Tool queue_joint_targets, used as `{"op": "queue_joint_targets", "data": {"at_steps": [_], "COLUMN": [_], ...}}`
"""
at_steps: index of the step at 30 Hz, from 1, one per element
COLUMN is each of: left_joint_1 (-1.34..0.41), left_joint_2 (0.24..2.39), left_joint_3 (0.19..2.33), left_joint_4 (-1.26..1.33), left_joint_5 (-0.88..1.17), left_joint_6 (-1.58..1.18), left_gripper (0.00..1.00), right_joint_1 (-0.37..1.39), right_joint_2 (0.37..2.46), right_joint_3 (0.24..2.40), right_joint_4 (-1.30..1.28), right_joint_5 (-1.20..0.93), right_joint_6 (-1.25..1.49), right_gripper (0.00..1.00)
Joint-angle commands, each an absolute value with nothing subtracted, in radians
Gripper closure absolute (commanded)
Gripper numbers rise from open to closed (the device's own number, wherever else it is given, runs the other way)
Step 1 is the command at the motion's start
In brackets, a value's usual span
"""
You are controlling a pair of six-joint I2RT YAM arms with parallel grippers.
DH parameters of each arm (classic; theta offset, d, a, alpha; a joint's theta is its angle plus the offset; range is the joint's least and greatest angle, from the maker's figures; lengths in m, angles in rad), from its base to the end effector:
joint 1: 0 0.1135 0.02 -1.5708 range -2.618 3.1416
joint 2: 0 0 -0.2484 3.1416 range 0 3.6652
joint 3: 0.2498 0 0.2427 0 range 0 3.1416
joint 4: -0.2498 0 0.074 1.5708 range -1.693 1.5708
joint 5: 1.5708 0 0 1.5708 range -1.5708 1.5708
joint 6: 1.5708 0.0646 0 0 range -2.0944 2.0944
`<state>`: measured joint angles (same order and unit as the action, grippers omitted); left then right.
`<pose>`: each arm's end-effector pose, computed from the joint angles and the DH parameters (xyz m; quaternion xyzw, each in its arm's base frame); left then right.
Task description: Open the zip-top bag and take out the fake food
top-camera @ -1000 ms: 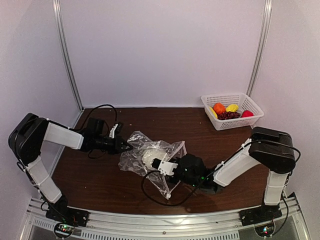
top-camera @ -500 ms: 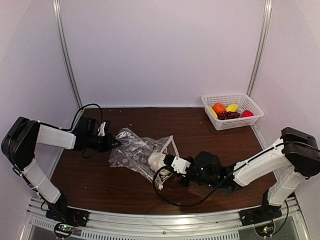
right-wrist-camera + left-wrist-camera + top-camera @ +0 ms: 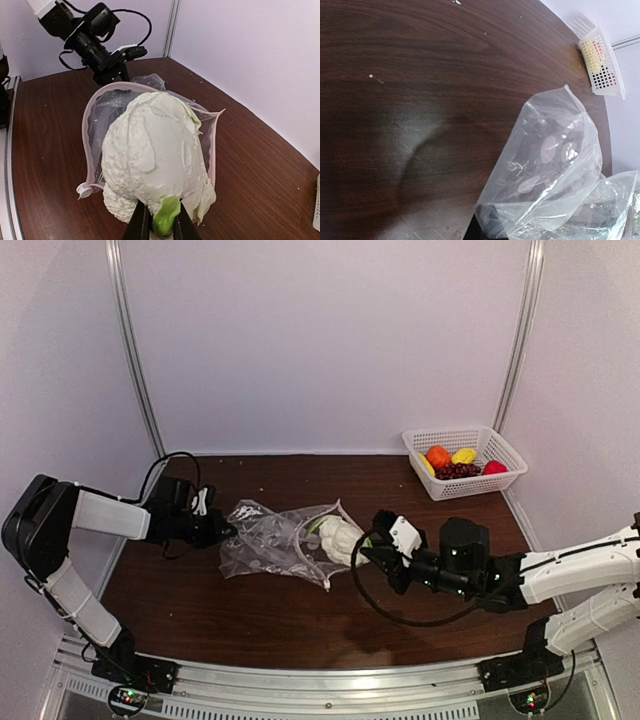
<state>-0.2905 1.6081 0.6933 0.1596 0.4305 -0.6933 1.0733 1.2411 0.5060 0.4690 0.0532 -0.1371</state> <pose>0.2959 -0.1166 0.1210 -0.0964 0.8956 -0.3558 0.2489 0.1404 0.2514 0.1989 -0.4387 0.6625 0.2549 0.5511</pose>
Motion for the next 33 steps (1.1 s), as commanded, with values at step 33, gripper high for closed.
{"op": "queue_joint_targets", "data": {"at_steps": [33], "left_joint_1": [-0.272], "left_joint_2": [1.613], "left_joint_3": [0.679], "left_joint_4": [0.27], "left_joint_5": [0.475], "left_joint_6": [-0.703], "left_gripper": [1.0], "right_joint_1": [0.18], "right_joint_2": [1.615], "right_joint_3": [1.034], "right_joint_4": [0.476], "right_joint_5": [0.116], "right_joint_6": [0.184], "right_gripper": [1.0]}}
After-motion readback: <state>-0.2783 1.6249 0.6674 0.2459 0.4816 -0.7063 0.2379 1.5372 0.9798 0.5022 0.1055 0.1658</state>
